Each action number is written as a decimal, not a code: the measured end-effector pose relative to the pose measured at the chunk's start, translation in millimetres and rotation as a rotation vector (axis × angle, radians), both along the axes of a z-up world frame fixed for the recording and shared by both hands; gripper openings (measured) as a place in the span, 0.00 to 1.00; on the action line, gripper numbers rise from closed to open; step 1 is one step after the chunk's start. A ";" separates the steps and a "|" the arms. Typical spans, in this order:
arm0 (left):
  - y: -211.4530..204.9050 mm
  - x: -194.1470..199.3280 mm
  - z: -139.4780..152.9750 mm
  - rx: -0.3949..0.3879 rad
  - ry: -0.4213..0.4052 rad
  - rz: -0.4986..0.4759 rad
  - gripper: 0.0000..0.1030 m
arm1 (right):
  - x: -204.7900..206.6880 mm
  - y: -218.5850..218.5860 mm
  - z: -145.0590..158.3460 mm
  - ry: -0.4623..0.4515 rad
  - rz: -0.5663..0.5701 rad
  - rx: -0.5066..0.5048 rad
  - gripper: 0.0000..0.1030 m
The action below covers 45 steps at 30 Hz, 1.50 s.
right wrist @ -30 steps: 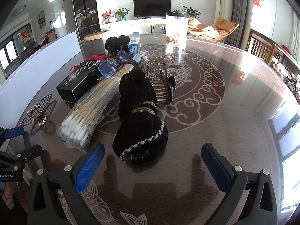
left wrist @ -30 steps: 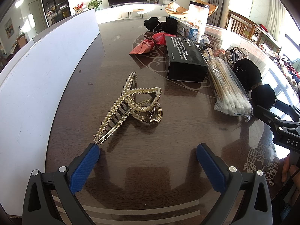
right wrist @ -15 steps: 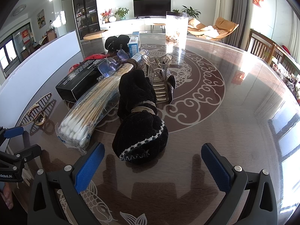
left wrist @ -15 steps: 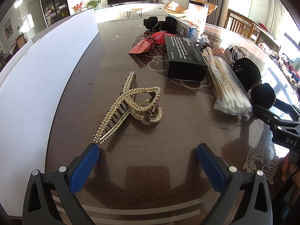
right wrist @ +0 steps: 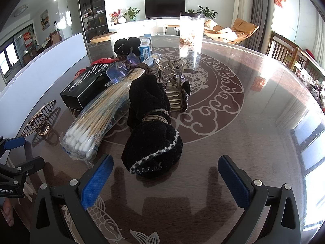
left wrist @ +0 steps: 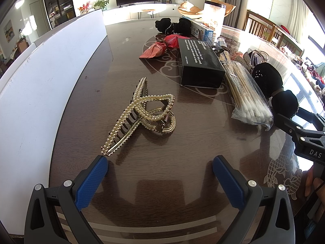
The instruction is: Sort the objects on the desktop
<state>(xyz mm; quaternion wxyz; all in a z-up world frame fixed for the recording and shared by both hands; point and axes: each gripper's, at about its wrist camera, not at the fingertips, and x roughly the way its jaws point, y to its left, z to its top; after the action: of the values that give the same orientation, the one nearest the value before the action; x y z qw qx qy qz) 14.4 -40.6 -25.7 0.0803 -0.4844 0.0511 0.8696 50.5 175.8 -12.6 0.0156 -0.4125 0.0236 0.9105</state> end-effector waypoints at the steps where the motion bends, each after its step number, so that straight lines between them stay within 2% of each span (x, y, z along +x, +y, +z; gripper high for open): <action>1: 0.2 0.2 0.0 0.000 0.000 0.000 1.00 | 0.5 0.0 -0.1 0.000 0.000 0.000 1.00; 34: -0.1 0.5 -0.1 0.001 0.000 -0.008 1.00 | -1.9 1.1 -1.3 -0.021 -0.001 -0.013 1.00; 40: 0.5 1.7 -0.6 -0.001 -0.003 -0.013 1.00 | -30.9 8.6 -2.6 -0.079 0.060 0.008 1.00; 43: 0.2 1.5 -0.1 -0.001 -0.011 -0.020 1.00 | -61.8 32.1 -1.9 -0.099 0.022 0.003 1.00; 45: -0.7 1.6 0.2 -0.003 -0.017 -0.026 1.00 | -80.2 51.0 0.7 -0.146 -0.039 -0.021 1.00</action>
<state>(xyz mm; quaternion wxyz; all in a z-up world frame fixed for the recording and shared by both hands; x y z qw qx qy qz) 16.0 -41.3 -25.5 0.0915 -0.4911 0.0578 0.8644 -29.7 226.7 -11.9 0.0305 -0.4775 0.0398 0.8772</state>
